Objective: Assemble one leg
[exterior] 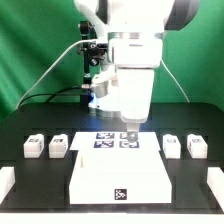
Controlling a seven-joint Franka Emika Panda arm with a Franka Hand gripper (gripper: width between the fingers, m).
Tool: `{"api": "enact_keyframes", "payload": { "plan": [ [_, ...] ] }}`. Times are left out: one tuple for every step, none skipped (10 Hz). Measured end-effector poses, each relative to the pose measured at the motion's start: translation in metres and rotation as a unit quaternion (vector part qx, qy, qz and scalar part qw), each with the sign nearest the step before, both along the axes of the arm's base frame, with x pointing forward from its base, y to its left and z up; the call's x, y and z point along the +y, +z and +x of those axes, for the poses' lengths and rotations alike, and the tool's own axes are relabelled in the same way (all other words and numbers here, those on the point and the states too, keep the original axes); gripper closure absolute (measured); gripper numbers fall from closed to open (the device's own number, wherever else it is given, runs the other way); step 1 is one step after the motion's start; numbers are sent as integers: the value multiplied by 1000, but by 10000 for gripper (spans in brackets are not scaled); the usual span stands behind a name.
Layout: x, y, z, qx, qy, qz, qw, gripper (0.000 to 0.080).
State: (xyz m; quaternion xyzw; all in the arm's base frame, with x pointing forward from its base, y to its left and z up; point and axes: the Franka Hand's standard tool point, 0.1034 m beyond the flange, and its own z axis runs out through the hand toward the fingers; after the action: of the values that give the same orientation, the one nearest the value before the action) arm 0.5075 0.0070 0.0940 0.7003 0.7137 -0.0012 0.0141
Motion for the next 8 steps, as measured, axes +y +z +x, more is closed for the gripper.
{"api": "enact_keyframes", "payload": {
  "plan": [
    [2, -1, 1, 0, 24, -3, 1000, 150],
    [1, -1, 0, 2, 54, -5, 999, 150],
    [0, -1, 0, 2, 47, -5, 999, 150],
    [0, -2, 0, 2, 47, -5, 999, 150],
    [0, -6, -3, -2, 48, -5, 999, 150],
    [-2, -24, -30, -2, 48, 0, 999, 150],
    [-7, -43, -60, 8, 43, 3, 999, 150],
    [-8, -57, -78, 8, 38, 8, 999, 150]
  ]
}}
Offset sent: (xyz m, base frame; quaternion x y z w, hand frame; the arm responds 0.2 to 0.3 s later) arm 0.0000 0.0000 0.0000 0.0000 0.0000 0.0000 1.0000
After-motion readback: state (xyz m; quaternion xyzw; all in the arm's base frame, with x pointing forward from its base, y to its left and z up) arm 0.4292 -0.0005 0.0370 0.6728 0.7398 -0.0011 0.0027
